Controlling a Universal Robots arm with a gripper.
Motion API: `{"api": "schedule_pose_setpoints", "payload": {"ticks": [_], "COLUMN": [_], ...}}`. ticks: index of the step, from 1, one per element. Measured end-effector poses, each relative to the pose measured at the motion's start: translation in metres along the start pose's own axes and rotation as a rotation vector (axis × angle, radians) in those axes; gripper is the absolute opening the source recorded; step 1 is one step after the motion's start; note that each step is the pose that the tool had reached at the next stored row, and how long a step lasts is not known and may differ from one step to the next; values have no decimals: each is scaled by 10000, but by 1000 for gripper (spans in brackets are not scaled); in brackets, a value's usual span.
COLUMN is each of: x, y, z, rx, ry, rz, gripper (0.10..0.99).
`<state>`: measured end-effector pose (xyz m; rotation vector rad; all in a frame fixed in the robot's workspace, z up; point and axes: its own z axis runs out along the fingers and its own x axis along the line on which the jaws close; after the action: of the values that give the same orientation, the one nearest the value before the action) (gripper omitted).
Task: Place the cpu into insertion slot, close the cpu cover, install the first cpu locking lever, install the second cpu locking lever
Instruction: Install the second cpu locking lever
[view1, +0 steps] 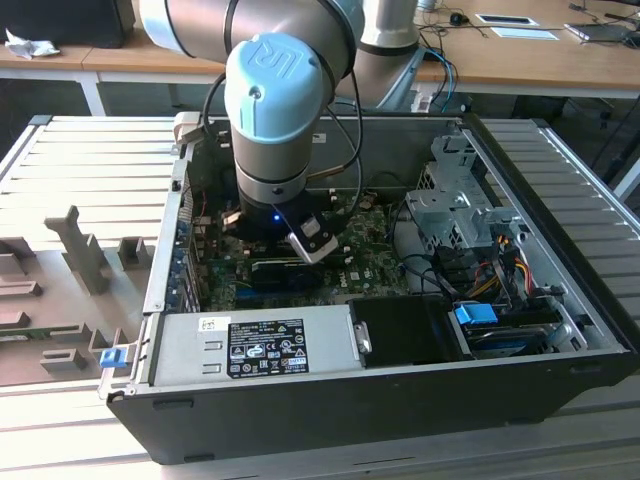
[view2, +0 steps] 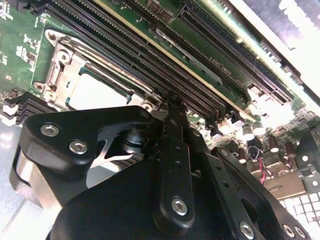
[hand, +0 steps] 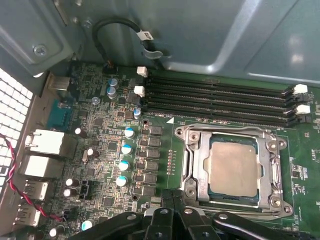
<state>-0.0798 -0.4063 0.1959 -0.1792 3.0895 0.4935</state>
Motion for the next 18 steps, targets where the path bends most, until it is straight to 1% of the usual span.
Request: {"api": "schedule_pose_setpoints", "payload": {"ticks": [3,4,6,11,17,18], "x": [0,0,-2,-3,-6,-7], "y": [7,10,27,51,93,102], "z": [-11,-22,-73,-144,-270,-300], "rx": [116,125,123,122,125,125], "ry": [17,21,19,18,19,19], "rz": [2,2,2,2,3,2], "gripper": [106,106,106,106,106,106]}}
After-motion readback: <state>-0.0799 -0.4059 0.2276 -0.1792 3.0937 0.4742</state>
